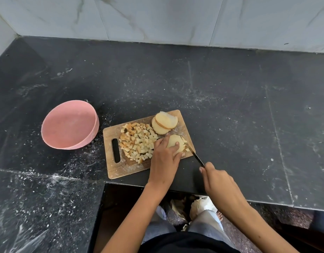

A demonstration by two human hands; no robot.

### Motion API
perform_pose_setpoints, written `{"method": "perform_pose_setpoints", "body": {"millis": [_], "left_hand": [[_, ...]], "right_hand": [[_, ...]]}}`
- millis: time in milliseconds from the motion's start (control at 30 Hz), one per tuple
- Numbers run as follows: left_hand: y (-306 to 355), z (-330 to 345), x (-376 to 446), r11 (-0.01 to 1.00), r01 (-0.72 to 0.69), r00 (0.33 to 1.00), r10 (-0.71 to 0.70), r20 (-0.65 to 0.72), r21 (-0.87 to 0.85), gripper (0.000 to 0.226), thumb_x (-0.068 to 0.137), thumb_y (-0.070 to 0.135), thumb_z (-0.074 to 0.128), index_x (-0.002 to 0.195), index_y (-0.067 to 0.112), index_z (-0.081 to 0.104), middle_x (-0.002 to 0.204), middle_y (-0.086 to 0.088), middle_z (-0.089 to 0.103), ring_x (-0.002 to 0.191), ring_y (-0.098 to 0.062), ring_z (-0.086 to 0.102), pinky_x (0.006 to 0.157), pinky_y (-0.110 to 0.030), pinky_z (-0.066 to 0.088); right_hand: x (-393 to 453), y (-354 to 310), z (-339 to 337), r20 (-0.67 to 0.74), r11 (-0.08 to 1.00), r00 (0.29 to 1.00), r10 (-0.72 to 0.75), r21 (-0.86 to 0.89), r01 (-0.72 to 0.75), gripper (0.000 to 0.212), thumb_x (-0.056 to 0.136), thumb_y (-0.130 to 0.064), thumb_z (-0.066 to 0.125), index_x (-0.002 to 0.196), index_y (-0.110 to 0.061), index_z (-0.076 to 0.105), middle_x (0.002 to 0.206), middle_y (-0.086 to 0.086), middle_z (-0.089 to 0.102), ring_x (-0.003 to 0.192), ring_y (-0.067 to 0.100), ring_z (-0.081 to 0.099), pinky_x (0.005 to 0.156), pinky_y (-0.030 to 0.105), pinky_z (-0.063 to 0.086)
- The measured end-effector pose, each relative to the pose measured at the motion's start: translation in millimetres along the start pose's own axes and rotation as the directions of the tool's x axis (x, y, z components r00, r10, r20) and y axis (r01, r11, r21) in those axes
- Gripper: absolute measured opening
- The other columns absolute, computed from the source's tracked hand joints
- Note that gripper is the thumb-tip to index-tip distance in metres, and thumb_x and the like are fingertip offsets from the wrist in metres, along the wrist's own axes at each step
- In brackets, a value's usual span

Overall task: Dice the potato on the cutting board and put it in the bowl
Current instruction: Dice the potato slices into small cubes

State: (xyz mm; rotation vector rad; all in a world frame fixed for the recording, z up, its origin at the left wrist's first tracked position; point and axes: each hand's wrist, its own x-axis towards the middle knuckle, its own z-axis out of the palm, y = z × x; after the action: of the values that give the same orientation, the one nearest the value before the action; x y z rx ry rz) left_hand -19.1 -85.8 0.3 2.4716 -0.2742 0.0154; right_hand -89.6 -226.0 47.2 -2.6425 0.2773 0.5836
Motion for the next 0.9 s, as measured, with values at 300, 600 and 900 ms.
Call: {"method": "perform_pose_setpoints", "body": {"millis": [300, 600, 900], "left_hand": [[0, -3, -3, 0.999, 0.016, 1.0, -0.017, -0.014, -0.031, 0.029, 0.087, 0.016, 0.069, 0.114, 0.006, 0.07, 0.14, -0.013, 0.052, 0.131, -0.027, 0.043, 0.104, -0.021, 0.024], [-5, 0, -2, 1.0, 0.005, 1.0, -0.005, -0.012, -0.019, 0.025, 0.08, 0.015, 0.076, 0.103, 0.005, 0.075, 0.132, -0.016, 0.058, 0.121, -0.032, 0.051, 0.099, -0.027, 0.032], [-6, 3, -1, 1.0, -0.016, 1.0, 0.016, -0.025, -0.004, 0.019, 0.08, 0.013, 0.076, 0.098, 0.007, 0.076, 0.127, -0.015, 0.061, 0.115, -0.032, 0.053, 0.094, -0.027, 0.036]], "right_hand": [[39, -20, 0, 0.01, 0.999, 0.999, -0.034, 0.001, 0.034, 0.033, 0.103, -0.035, 0.025, 0.107, -0.01, 0.046, 0.093, 0.015, 0.062, 0.085, 0.035, 0.06, 0.066, 0.036, 0.042], [52, -42, 7, 0.03, 0.991, 0.999, 0.017, -0.135, -0.013, 0.022, 0.101, -0.013, 0.03, 0.116, -0.006, 0.045, 0.104, 0.013, 0.059, 0.097, 0.034, 0.06, 0.067, 0.034, 0.037], [35, -25, 4, 0.121, 0.984, 0.992, 0.042, -0.176, -0.02, 0.021, 0.105, -0.026, 0.023, 0.112, -0.011, 0.037, 0.105, 0.013, 0.061, 0.098, 0.034, 0.061, 0.069, 0.036, 0.039]]}}
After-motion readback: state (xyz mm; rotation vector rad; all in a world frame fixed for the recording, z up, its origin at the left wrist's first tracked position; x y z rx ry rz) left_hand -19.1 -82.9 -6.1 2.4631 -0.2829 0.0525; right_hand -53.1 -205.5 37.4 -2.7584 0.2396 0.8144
